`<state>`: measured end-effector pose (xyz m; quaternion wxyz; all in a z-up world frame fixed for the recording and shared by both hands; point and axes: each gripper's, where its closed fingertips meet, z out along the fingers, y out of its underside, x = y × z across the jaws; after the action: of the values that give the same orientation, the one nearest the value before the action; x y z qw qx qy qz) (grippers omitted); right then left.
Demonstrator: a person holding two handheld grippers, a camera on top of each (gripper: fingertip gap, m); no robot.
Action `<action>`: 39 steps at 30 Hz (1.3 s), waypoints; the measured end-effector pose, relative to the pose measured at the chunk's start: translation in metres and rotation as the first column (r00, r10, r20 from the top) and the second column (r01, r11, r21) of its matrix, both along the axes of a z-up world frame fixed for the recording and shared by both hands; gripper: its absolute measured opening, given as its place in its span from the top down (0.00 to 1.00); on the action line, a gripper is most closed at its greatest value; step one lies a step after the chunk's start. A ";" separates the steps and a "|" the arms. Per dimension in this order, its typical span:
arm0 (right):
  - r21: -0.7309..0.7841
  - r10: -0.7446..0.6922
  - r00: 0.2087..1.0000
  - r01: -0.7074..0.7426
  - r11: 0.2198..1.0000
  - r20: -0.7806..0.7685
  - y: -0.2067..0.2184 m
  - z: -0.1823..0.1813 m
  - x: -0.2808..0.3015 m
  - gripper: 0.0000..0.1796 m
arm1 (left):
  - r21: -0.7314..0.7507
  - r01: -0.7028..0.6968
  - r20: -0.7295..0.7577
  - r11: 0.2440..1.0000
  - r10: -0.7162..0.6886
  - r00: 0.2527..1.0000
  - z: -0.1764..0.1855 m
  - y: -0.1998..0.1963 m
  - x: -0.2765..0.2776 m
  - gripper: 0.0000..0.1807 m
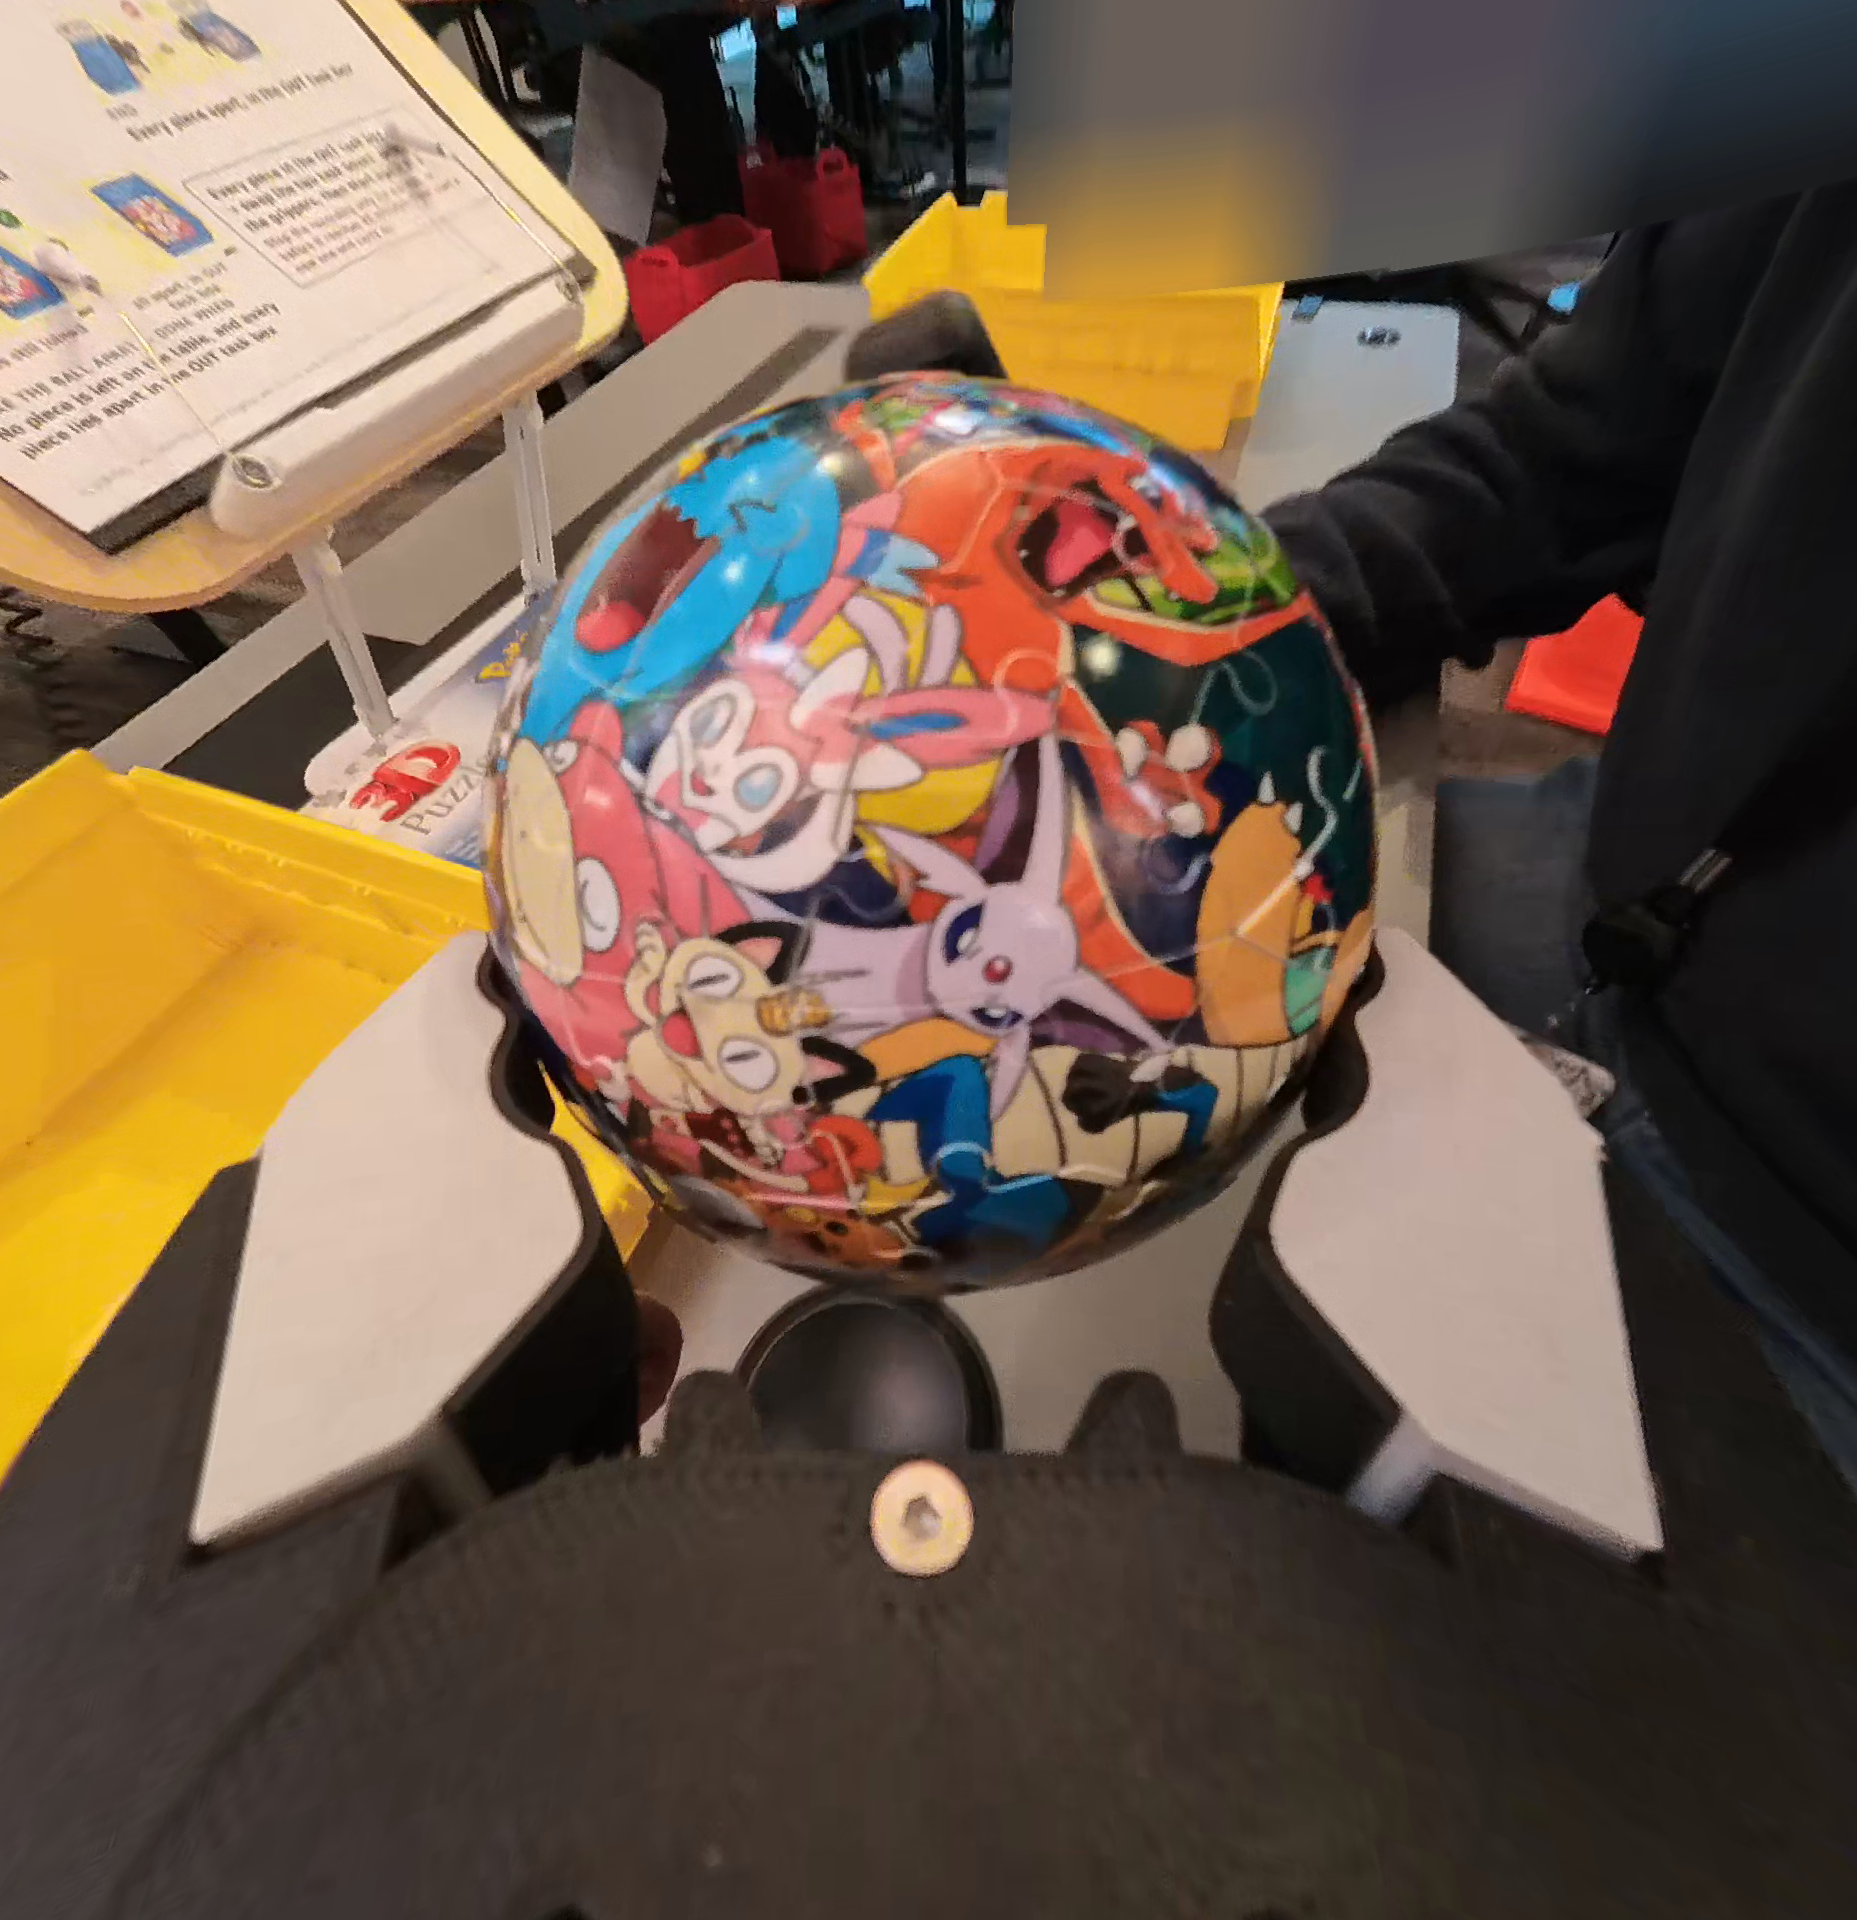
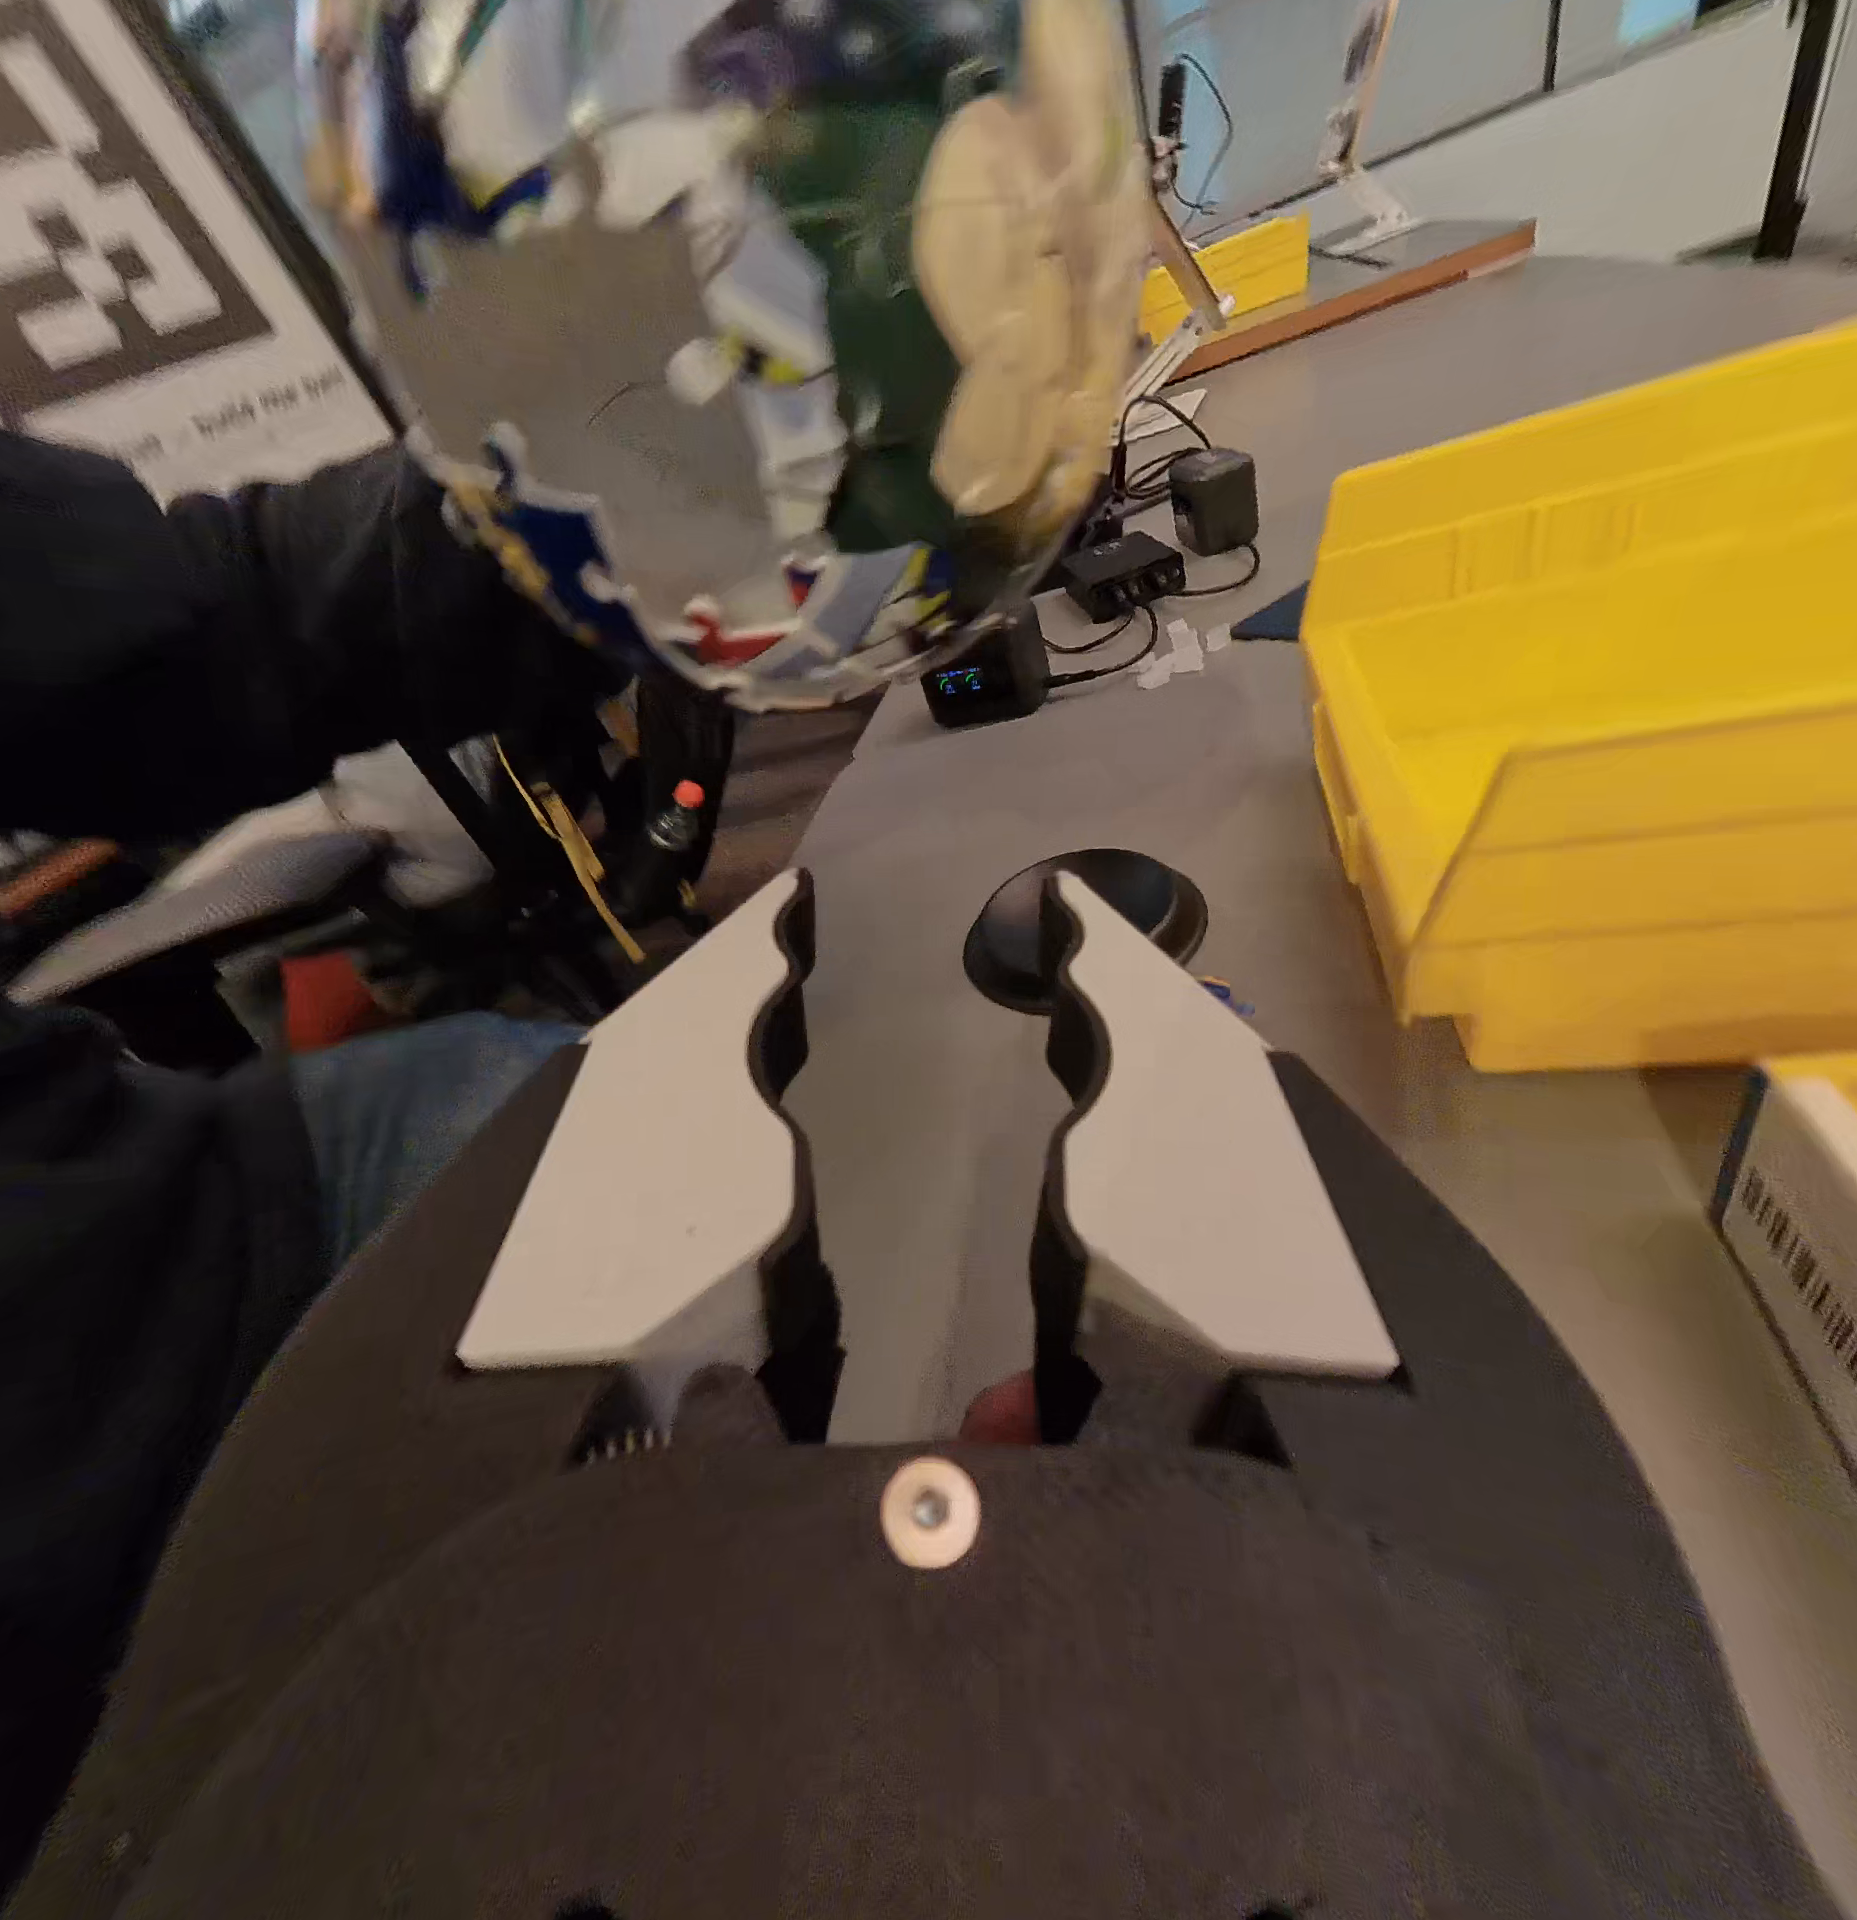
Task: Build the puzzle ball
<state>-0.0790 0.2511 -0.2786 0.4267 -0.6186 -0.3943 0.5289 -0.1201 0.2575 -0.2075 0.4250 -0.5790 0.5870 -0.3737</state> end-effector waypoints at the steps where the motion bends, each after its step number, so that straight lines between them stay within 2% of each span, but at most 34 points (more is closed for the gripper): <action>1: 0.055 0.006 1.000 -0.006 0.998 0.010 -0.005 0.001 -0.002 0.76 | -0.010 -0.001 0.018 1.000 0.002 1.000 0.002 0.001 -0.001 0.22; 5: 0.213 0.001 1.000 -0.006 0.977 0.023 -0.015 0.010 -0.009 0.74 | -0.040 -0.003 0.068 0.999 0.006 0.998 0.006 0.004 -0.005 0.22; 9: 0.382 -0.011 0.999 -0.004 0.924 0.039 -0.023 0.025 -0.010 0.74 | -0.026 0.013 0.045 1.000 -0.011 0.999 0.006 0.001 -0.006 0.22; 14: 0.683 -0.086 0.987 -0.028 0.730 0.133 -0.031 0.034 -0.010 0.76 | -0.084 0.040 0.043 0.996 -0.036 0.998 0.007 -0.002 -0.004 0.22; 16: 0.754 -0.125 0.977 -0.052 0.655 0.175 -0.030 0.033 -0.011 0.79 | -0.120 0.051 0.065 0.991 -0.043 0.997 0.008 -0.002 -0.003 0.22; 18: 0.773 -0.129 0.974 -0.066 0.631 0.188 -0.032 0.032 -0.012 0.81 | -0.127 0.055 0.066 0.990 -0.046 0.997 0.008 -0.001 -0.004 0.22; 20: 0.772 -0.139 0.978 -0.034 0.635 0.158 -0.031 0.037 -0.012 0.83 | -0.139 0.061 0.105 0.988 -0.047 0.993 0.014 -0.001 -0.004 0.22; 25: 0.685 -0.125 0.985 0.007 0.728 0.122 -0.029 0.041 -0.017 0.84 | -0.219 0.065 0.268 0.974 -0.004 0.964 0.028 0.005 -0.010 0.22; 28: 0.515 -0.073 0.997 0.050 0.856 0.024 -0.029 0.048 -0.025 0.84 | -0.235 0.065 0.349 0.970 0.022 0.937 0.035 0.007 -0.013 0.22; 33: 0.245 -0.058 0.981 0.104 0.964 -0.187 -0.017 0.068 -0.025 0.83 | -0.276 0.068 0.480 0.959 0.076 0.874 0.049 0.013 -0.019 0.22; 35: 0.165 -0.063 0.968 0.106 0.981 -0.243 -0.010 0.074 -0.023 0.83 | -0.281 0.072 0.506 0.957 0.084 0.859 0.052 0.012 -0.019 0.22; 39: 0.187 -0.036 0.958 0.093 0.978 -0.286 -0.007 0.086 -0.020 0.82 | -0.295 0.082 0.544 0.952 0.097 0.833 0.055 0.009 -0.018 0.22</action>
<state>-0.0986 0.2442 -0.1930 0.5548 -0.5044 -0.3601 0.5550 -0.1380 0.2664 -0.1521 0.4827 -0.5072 0.3717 -0.6095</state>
